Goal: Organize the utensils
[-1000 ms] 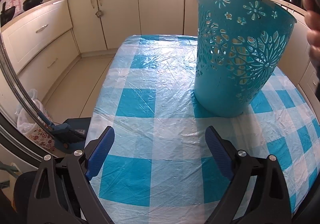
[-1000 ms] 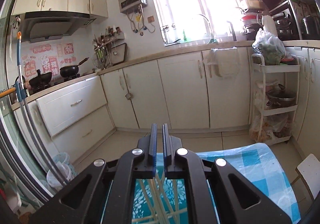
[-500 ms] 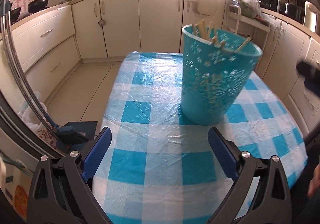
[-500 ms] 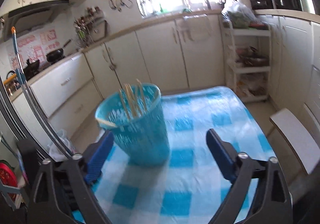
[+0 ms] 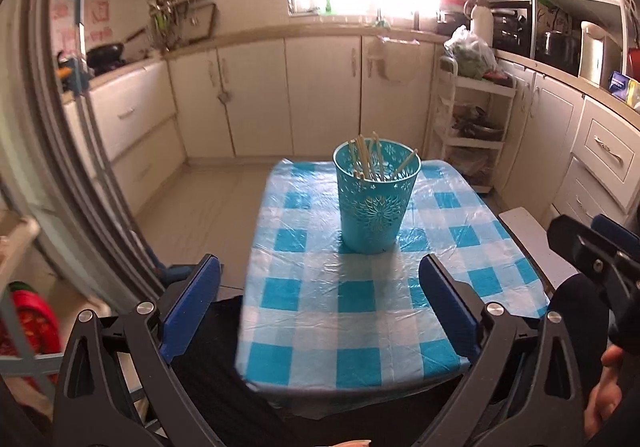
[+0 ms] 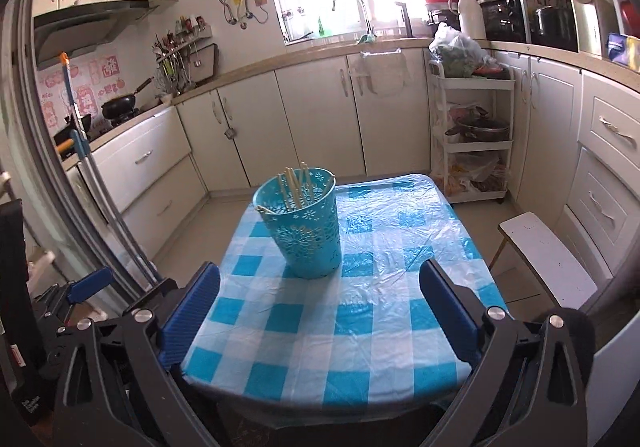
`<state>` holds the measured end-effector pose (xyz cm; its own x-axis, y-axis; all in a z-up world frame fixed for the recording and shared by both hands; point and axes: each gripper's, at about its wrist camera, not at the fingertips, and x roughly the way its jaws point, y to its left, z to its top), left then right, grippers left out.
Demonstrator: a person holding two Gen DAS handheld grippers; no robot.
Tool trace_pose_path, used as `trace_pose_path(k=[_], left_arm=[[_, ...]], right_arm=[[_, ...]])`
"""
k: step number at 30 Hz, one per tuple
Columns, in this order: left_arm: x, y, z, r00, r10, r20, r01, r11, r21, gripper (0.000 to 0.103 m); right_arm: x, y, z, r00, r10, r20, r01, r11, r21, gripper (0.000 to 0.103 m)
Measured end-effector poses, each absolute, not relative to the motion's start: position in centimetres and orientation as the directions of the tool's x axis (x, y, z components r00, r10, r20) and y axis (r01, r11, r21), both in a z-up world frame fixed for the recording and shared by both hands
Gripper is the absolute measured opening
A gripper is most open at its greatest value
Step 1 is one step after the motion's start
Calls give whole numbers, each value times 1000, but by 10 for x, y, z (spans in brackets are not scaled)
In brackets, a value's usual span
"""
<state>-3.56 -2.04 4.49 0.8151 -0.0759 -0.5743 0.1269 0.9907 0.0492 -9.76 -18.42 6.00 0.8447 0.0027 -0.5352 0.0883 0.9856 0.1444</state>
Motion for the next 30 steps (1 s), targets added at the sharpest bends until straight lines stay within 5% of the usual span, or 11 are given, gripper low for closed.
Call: trace_pose_path(k=[30], left_arm=[[-104,13,64,838,-35,-545,39,999,-4,95]], right_arm=[[-171,-145,76,891,-5,-453,54,994,97,96]])
